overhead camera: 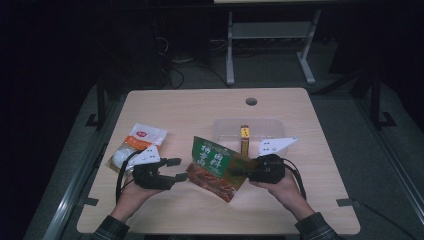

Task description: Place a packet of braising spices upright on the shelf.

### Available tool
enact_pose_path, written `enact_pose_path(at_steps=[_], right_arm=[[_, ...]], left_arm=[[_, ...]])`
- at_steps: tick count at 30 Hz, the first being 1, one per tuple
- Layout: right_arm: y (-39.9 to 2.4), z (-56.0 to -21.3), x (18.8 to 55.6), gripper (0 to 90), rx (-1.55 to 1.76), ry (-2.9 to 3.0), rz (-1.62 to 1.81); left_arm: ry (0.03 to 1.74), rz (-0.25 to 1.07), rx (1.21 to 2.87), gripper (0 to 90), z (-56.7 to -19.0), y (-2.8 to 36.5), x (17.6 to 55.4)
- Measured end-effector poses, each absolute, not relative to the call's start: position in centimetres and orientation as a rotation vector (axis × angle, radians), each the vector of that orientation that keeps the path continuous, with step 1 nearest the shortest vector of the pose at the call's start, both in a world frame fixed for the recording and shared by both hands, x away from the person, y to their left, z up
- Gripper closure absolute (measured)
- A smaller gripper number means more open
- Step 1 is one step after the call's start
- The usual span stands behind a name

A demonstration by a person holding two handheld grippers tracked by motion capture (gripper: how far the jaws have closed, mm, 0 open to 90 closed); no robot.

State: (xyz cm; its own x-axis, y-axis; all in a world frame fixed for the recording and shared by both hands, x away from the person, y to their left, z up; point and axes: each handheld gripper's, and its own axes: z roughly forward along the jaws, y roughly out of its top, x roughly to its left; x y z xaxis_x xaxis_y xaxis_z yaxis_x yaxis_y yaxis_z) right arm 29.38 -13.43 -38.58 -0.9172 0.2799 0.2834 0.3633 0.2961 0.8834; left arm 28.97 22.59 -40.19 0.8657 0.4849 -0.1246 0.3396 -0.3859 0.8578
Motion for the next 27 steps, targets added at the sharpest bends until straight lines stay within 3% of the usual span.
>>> enact_pose_path(at_steps=[13,27], right_arm=[[-17.4,-37.5,28.3,89.4,-0.702,-2.498,-1.751],[-22.3,-36.6,26.4,89.5,-0.894,-2.558,-1.747]], left_arm=[[0.600,0.175,2.123,18.0,-41.6,22.5,29.0],[0.590,0.130,2.200,17.0,-43.2,22.4,29.1]])
